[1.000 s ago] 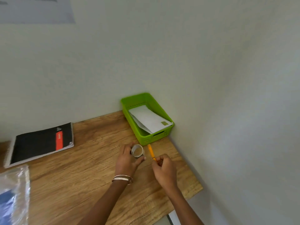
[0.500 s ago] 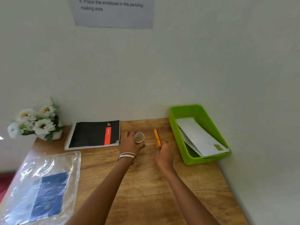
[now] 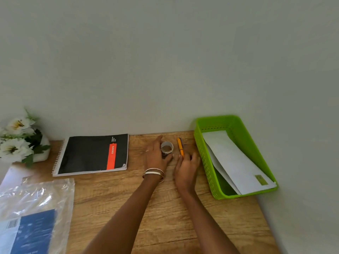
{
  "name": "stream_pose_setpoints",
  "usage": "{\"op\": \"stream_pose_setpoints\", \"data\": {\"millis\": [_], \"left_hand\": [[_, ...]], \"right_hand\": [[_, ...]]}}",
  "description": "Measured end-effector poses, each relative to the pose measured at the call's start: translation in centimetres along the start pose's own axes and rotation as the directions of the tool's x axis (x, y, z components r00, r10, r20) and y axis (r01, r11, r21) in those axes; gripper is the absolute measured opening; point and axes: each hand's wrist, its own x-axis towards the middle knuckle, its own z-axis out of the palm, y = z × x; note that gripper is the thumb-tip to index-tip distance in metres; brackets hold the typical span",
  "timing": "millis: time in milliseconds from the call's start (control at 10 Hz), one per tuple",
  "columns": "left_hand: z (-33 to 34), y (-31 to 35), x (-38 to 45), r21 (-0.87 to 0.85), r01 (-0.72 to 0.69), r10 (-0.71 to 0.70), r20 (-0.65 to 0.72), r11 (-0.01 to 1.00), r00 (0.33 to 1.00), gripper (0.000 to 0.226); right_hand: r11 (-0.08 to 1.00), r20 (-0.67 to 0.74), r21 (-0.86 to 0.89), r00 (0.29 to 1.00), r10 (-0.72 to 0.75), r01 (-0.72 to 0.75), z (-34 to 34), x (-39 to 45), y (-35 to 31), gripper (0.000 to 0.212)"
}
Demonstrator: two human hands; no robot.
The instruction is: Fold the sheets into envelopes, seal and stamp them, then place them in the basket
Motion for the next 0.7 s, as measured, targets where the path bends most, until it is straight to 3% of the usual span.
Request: {"op": "stream_pose_setpoints", "data": {"millis": [300, 500, 600, 700], "left_hand": [[0.5, -0.6, 0.1, 0.059, 0.052, -0.054, 0.032, 0.997, 0.998, 0.085], [-0.6, -0.6, -1.0, -0.053, 0.014, -0.008, 0.112, 0.998, 0.994, 0.096], [-1.8, -0.2, -1.9, -0.145, 0.062, -0.046, 0.111, 0.987, 0.993, 0.090], [-3.6, 0.6, -2.2, -0.133, 0.065, -0.058, 0.061, 0.989, 0.996, 0.062]], "right_hand": [[0.998, 0.015, -0.058, 1.000, 0.024, -0.023, -0.2, 0.0, -0.1, 0.020], [0.998, 0.040, -0.064, 0.999, -0.003, 0.005, -1.5, -0.8, 0.1, 0.029], [0.993, 0.145, -0.120, 0.989, -0.003, 0.020, -2.8, -2.2, -0.3, 0.044], [0.986, 0.108, -0.152, 0.993, -0.052, 0.068, -4.8, -3.2, -1.1, 0.049]]}}
